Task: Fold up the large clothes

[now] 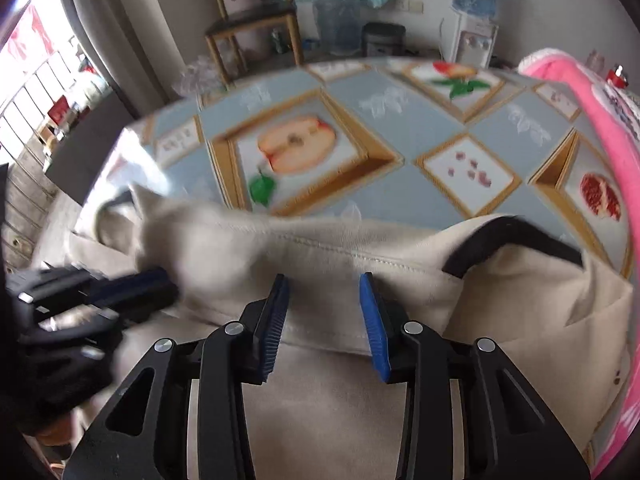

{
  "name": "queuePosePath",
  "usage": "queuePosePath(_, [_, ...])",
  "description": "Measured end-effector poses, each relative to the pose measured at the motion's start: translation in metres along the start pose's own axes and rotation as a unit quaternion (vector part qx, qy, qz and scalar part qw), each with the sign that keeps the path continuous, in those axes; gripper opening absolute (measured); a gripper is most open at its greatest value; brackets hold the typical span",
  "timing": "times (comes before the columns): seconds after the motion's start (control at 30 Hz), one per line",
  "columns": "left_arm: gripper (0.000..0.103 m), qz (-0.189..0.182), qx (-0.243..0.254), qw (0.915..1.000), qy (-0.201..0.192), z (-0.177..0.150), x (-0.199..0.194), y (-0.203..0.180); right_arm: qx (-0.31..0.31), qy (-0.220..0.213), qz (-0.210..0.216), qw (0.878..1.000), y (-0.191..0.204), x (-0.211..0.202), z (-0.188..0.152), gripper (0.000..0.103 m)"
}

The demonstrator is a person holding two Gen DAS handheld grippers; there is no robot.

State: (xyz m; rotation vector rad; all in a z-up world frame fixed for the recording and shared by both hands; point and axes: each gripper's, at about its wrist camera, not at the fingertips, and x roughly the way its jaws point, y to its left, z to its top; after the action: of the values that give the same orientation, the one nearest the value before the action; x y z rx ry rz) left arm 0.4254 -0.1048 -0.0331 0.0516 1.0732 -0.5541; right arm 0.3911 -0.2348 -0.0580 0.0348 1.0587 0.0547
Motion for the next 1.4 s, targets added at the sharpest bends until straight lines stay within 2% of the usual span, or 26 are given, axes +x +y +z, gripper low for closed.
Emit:
queuePosePath(0.13, [0.017,0.005,0.007,0.9994,-0.035,0.008,-0.022,-0.002,0.011,-0.002,0.001,1.000,-0.002,-0.006,0.001,0.036])
queuePosePath(0.23, [0.017,0.023,0.000,0.9989,-0.041,0.020,-0.023,-0.001,0.034,-0.028,0.004,0.999,-0.010,-0.020,0.001,0.038])
queuePosePath(0.3, [0.017,0.047,-0.010,0.9985,-0.027,0.026,-0.013,0.002,0.045,-0.027,-0.001,0.999,-0.015,-0.021,0.000,0.040])
queuePosePath(0.4, [0.017,0.064,-0.029,0.9974,0.017,0.023,0.008,0.010,0.064,0.007,0.004,0.998,-0.024,-0.006,-0.006,0.040])
queuePosePath(0.5, [0.017,0.074,-0.024,0.9968,0.015,0.019,0.005,0.006,0.064,0.006,0.002,0.998,-0.022,-0.018,-0.004,0.041])
queuePosePath(0.57, [0.017,0.071,-0.030,0.9970,0.014,0.018,-0.005,0.005,0.068,-0.004,0.013,0.998,-0.022,-0.035,-0.007,0.050])
queuePosePath(0.63, [0.017,0.066,-0.030,0.9973,0.006,0.015,-0.024,0.003,0.068,-0.020,0.022,0.997,-0.021,-0.059,-0.014,0.070])
queuePosePath(0.77, [0.023,0.066,-0.019,0.9976,-0.004,-0.006,-0.075,-0.003,0.040,-0.037,0.026,0.998,-0.014,-0.111,-0.044,0.083])
queuePosePath(0.83, [0.028,0.076,-0.015,0.9970,-0.005,-0.026,-0.105,-0.007,0.024,-0.043,0.016,0.999,-0.010,-0.132,-0.063,0.090])
queuePosePath(0.9, [0.038,0.076,-0.012,0.9970,-0.009,-0.050,-0.133,-0.008,0.014,-0.049,-0.001,0.999,-0.007,-0.156,-0.090,0.094])
queuePosePath(1.0, [0.055,0.076,-0.015,0.9967,-0.025,-0.099,-0.176,-0.006,0.011,-0.058,-0.011,0.998,-0.006,-0.186,-0.138,0.096])
queuePosePath(1.1, [0.064,0.097,-0.022,0.9947,-0.026,-0.155,-0.204,0.000,0.029,-0.046,0.006,0.999,-0.006,-0.198,-0.185,0.096])
queuePosePath(1.27, [0.068,0.147,-0.050,0.9878,-0.014,-0.252,-0.228,0.015,0.069,-0.003,0.027,0.997,0.004,-0.196,-0.258,0.096])
queuePosePath(1.4, [0.068,0.131,-0.120,0.9841,-0.007,-0.320,-0.237,0.033,0.096,0.020,0.042,0.994,0.016,-0.192,-0.297,0.096])
